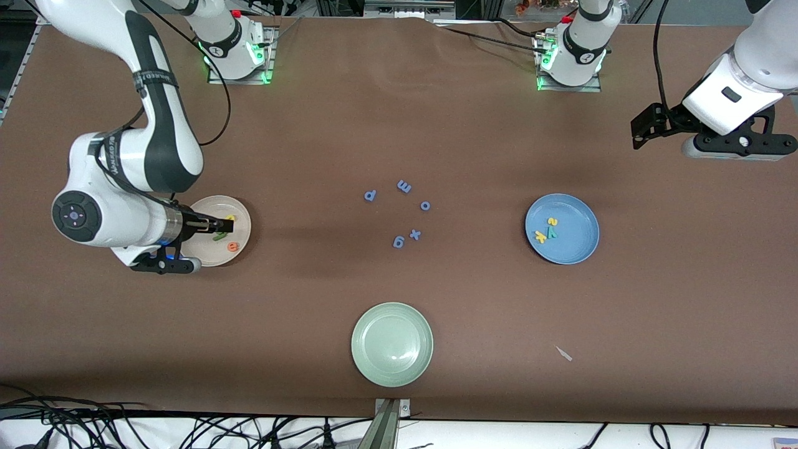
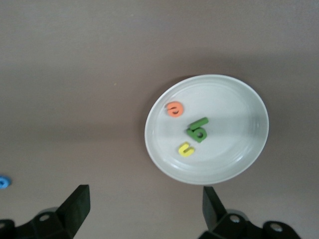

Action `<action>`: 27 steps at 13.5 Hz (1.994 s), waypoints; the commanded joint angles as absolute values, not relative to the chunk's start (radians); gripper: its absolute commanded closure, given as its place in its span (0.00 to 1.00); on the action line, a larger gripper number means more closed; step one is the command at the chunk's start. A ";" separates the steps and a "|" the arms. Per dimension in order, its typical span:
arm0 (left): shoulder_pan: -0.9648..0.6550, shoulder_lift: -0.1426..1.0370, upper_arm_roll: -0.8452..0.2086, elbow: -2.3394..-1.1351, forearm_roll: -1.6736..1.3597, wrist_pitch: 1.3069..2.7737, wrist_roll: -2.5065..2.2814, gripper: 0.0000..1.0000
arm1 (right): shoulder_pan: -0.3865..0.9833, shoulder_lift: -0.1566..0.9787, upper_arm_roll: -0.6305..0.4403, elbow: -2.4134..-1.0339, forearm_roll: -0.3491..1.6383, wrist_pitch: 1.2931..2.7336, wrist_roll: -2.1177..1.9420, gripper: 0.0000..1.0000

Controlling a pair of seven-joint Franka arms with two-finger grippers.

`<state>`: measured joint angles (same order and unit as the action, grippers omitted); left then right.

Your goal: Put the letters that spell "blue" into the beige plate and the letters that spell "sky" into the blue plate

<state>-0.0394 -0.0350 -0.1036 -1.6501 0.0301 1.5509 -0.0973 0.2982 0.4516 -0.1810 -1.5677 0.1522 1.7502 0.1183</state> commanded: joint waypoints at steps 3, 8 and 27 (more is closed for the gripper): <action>-0.034 -0.029 -0.103 -1.624 0.005 1.526 -0.087 0.00 | 0.227 0.298 -0.111 -1.629 0.167 1.675 0.110 0.00; -0.034 -0.029 -0.103 -1.624 0.005 1.526 -0.087 0.00 | 0.164 0.195 -0.072 -1.658 0.140 1.654 0.112 0.00; -0.034 -0.029 -0.103 -1.624 0.005 1.526 -0.087 0.00 | 0.037 0.032 -0.020 -1.637 -0.005 1.603 0.074 0.00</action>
<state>-0.0389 -0.0350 -0.1036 -1.6494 0.0301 1.5495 -0.0973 0.0536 0.0524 -0.0389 -1.6213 -0.0010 1.5922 0.1037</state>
